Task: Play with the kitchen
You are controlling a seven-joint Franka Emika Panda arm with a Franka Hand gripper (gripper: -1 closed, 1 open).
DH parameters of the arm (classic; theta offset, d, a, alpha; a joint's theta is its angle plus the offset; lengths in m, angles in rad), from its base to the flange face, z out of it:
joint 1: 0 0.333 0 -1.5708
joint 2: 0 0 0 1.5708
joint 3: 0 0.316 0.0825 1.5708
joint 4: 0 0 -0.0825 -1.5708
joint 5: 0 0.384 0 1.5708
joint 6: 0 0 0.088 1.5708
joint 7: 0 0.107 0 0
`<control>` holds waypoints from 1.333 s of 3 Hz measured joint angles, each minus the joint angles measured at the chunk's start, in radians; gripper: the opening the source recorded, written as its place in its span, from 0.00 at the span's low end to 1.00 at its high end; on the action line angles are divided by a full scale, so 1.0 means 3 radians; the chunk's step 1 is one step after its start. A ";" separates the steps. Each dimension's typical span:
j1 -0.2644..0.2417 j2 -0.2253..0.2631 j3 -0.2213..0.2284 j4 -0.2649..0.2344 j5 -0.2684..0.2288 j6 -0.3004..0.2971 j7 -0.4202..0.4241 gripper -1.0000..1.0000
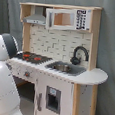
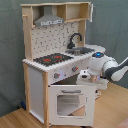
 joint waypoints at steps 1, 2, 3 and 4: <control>-0.0036 0.0036 0.0165 0.0000 0.0000 0.0171 0.0243 1.00; -0.0159 0.0037 0.0401 0.0009 0.0000 0.0324 0.0419 1.00; -0.0217 0.0037 0.0620 0.0055 0.0000 0.0435 0.0653 1.00; -0.0217 0.0037 0.0673 0.0072 0.0002 0.0460 0.0740 1.00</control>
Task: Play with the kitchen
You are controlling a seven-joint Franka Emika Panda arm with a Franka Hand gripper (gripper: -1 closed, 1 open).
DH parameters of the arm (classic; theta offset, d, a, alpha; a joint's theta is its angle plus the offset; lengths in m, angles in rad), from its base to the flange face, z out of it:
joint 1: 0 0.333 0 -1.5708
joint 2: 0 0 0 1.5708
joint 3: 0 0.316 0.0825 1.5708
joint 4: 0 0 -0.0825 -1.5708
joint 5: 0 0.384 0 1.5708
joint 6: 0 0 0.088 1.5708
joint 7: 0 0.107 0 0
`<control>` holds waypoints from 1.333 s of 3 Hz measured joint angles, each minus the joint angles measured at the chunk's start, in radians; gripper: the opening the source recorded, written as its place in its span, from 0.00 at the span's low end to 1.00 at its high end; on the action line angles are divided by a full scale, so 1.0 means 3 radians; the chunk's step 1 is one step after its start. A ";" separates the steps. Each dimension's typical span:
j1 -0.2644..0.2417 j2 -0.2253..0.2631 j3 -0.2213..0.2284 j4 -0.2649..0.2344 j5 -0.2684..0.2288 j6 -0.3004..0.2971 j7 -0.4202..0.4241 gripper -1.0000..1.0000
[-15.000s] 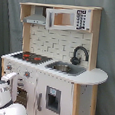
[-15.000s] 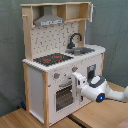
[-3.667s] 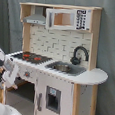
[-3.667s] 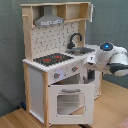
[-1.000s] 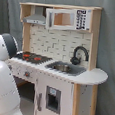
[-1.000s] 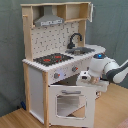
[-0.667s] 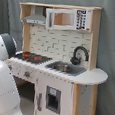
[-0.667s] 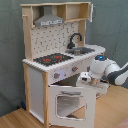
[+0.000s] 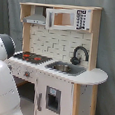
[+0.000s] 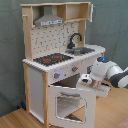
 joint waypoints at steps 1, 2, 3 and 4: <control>0.0000 0.0000 0.0009 0.0004 0.0000 0.0003 0.0017 0.00; 0.0000 0.0000 0.0115 0.0063 0.0002 0.0013 0.0201 0.00; -0.0001 -0.0001 0.0276 0.0220 0.0003 0.0013 0.0458 0.00; -0.0110 -0.0011 0.0342 0.0212 0.0002 0.0011 0.0607 0.00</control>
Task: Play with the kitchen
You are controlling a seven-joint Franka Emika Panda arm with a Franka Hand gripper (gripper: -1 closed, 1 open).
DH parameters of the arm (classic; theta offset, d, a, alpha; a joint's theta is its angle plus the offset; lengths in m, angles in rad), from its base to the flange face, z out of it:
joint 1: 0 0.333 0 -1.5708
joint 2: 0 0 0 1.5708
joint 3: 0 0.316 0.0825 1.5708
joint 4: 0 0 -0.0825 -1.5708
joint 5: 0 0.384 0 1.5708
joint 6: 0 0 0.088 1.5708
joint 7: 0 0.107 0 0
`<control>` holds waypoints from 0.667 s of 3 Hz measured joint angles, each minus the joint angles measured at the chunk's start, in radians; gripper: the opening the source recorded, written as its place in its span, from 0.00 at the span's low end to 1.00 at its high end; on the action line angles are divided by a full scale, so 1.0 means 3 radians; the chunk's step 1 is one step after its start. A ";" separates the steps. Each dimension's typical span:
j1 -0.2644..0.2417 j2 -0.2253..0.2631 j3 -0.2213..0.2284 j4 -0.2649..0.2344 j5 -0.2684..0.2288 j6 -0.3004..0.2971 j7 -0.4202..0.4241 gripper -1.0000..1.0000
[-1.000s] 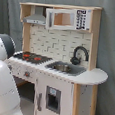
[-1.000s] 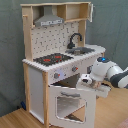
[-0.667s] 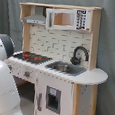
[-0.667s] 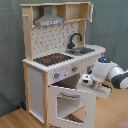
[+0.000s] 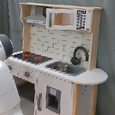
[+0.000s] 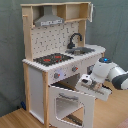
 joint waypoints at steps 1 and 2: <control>-0.0005 0.0000 0.0000 0.0000 0.0000 0.0000 0.0005 1.00; -0.0017 -0.0151 -0.0156 0.0009 -0.0021 -0.0145 0.0067 1.00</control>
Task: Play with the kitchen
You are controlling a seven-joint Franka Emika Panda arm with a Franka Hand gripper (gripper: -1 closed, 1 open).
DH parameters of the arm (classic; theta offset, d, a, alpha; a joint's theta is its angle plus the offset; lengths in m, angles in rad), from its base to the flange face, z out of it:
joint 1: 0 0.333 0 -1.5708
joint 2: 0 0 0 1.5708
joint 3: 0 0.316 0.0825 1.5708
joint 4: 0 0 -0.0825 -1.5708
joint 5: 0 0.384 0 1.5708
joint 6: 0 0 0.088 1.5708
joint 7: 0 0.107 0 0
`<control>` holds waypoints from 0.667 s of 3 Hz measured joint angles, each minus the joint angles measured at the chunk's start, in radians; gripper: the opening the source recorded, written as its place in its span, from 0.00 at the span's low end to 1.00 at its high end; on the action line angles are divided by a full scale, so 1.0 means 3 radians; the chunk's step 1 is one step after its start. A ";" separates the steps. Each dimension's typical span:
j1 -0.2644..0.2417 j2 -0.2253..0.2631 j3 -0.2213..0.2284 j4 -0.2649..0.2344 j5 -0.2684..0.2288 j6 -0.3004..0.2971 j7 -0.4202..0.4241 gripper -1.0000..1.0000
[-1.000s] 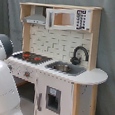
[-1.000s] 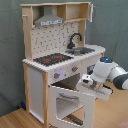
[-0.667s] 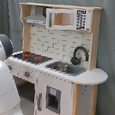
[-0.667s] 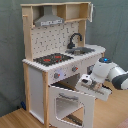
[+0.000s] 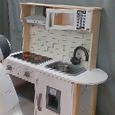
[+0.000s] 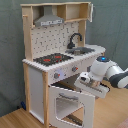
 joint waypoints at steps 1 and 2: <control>0.0026 -0.0241 -0.0155 0.0051 -0.0076 -0.0197 -0.0003 1.00; 0.0067 -0.0507 -0.0175 0.0130 -0.0084 -0.0416 -0.0003 1.00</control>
